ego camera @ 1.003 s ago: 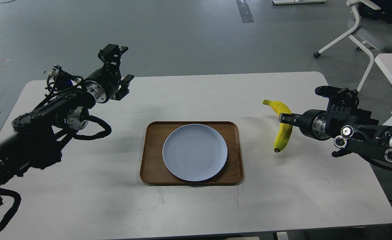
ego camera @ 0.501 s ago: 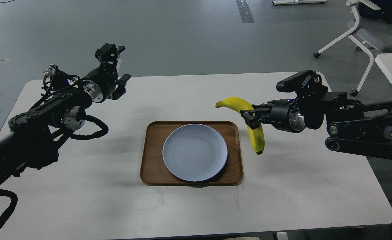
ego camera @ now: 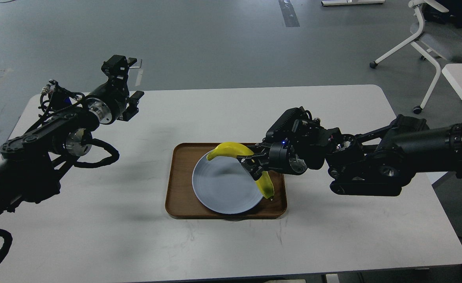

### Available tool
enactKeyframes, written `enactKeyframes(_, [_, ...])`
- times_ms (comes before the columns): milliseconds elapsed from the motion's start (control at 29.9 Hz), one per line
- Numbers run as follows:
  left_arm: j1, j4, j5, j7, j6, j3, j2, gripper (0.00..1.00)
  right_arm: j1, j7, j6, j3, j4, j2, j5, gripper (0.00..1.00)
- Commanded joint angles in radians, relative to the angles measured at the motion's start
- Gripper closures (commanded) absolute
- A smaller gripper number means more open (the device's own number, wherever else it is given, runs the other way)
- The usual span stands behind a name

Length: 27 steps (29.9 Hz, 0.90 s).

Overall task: Place banana on plate with both arms
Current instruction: 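Lift the banana with the right gripper and carry it over the plate, then lower the banana onto the plate and open the right gripper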

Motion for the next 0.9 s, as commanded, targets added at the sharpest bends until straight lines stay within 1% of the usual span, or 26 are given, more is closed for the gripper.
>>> enactKeyframes(0, [0.001, 0.000, 0.000, -0.001, -0.003, 0.000, 0.019, 0.02, 0.004, 0.006, 0.003, -0.012, -0.016, 0.025, 0.004, 1.00])
enactKeyframes(201, [0.003, 0.000, 0.000, -0.001, -0.006, 0.000, 0.037, 0.02, -0.007, 0.004, 0.004, -0.012, -0.054, 0.071, 0.018, 1.00])
enactKeyframes(234, [0.003, 0.000, 0.000, -0.001, -0.006, 0.000, 0.037, 0.02, -0.007, 0.004, 0.004, -0.012, -0.059, 0.074, 0.019, 0.96])
enactKeyframes(267, [0.003, 0.000, 0.000, -0.001, -0.006, 0.000, 0.037, 0.02, -0.007, 0.003, 0.003, -0.003, -0.059, 0.074, 0.021, 0.72])
enactKeyframes(301, [0.003, -0.002, 0.000, -0.003, -0.006, 0.000, 0.037, 0.02, -0.007, 0.000, 0.001, 0.002, -0.059, 0.074, 0.022, 0.57])
enactKeyframes(334, [0.006, 0.000, 0.000, -0.001, -0.006, 0.000, 0.037, 0.02, -0.004, -0.005, 0.000, 0.012, -0.062, 0.076, 0.039, 0.26])
enactKeyframes(368, [0.006, 0.000, 0.000, -0.001, -0.008, 0.000, 0.037, 0.02, -0.004, -0.005, 0.000, 0.022, -0.063, 0.076, 0.073, 0.06])
enactKeyframes(434, [0.006, 0.000, 0.000, -0.003, -0.008, 0.000, 0.039, 0.02, -0.001, -0.005, 0.000, 0.034, -0.062, 0.076, 0.117, 0.05])
enactKeyframes(535, [0.004, 0.000, 0.000, -0.001, -0.009, 0.000, 0.039, 0.02, -0.001, -0.006, 0.006, 0.046, -0.060, 0.076, 0.218, 0.01])
enactKeyframes(769, [0.000, -0.002, 0.000, 0.000, -0.009, 0.002, 0.036, 0.02, 0.007, -0.006, 0.011, 0.052, -0.062, 0.062, 0.234, 0.01])
enactKeyframes(869, [0.000, -0.002, 0.000, 0.000, -0.009, 0.002, 0.036, 0.02, 0.015, -0.006, -0.002, 0.095, -0.080, 0.034, 0.236, 0.01])
